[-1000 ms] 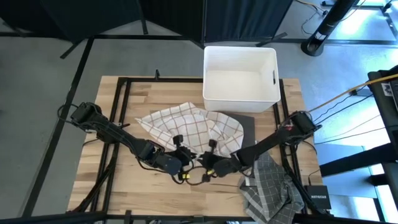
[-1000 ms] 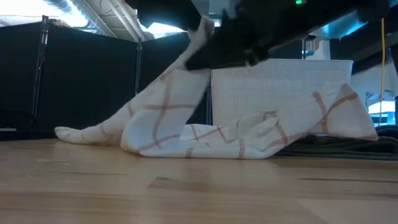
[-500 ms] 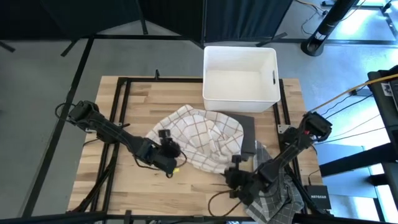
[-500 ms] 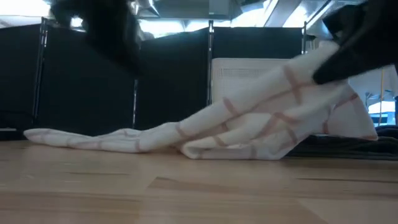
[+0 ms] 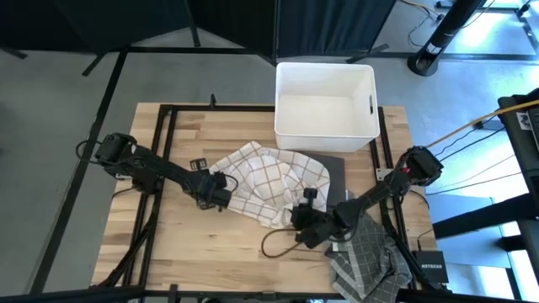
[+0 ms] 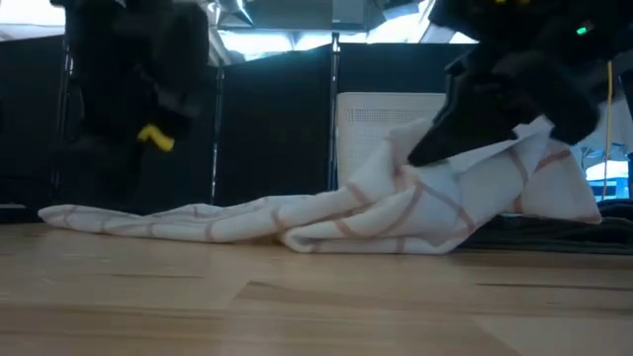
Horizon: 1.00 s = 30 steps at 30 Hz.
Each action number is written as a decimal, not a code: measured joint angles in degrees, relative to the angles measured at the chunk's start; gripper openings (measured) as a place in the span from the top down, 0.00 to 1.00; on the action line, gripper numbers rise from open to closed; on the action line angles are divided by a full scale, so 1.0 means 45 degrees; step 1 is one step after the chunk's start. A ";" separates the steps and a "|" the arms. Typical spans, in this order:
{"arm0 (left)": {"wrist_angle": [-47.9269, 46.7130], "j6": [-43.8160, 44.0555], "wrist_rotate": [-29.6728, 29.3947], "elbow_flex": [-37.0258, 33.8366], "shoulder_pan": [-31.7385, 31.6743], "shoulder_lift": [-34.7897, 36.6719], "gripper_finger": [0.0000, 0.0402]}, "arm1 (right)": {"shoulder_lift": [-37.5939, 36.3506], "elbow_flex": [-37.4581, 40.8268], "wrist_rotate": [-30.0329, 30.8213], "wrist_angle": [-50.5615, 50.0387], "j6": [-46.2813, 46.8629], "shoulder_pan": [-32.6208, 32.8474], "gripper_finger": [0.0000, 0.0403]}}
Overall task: Fold towel
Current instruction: Fold the white towel
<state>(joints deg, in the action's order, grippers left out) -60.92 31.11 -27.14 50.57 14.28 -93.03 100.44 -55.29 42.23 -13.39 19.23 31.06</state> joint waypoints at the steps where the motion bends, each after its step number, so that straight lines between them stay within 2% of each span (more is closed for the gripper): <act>1: 0.0028 -0.0075 0.0332 -0.0176 -0.0220 0.0000 0.68 | 0.0000 0.0000 -0.0108 -0.0002 -0.0032 -0.0124 0.99; 8: 0.0738 -0.0950 0.1919 -0.0938 -0.1224 0.0336 0.75 | 0.0000 0.0000 -0.0521 0.0013 -0.0334 -0.0518 0.99; 14: 0.0489 -0.1855 0.2947 -0.0942 -0.1539 0.2504 0.79 | 0.0000 0.0000 -0.0533 0.0049 -0.0342 -0.0518 0.99; 20: 0.0679 -0.2502 0.3148 -0.0942 -0.1504 0.4316 0.80 | 0.0000 0.0000 -0.0533 0.0097 -0.0279 -0.0493 0.99; 24: 0.0922 -0.2616 0.3782 -0.1185 -0.1494 0.4431 0.80 | 0.0000 0.0000 -0.0523 0.0119 -0.0274 -0.0493 0.99; 30: 0.2165 -0.2650 0.4577 -0.2768 -0.1494 0.4083 0.81 | 0.0000 0.0000 -0.0478 0.0242 -0.0250 -0.0493 0.99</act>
<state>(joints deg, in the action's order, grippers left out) -51.18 19.18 -6.54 38.11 7.55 -74.66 100.44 -55.29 40.08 -12.30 18.11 28.84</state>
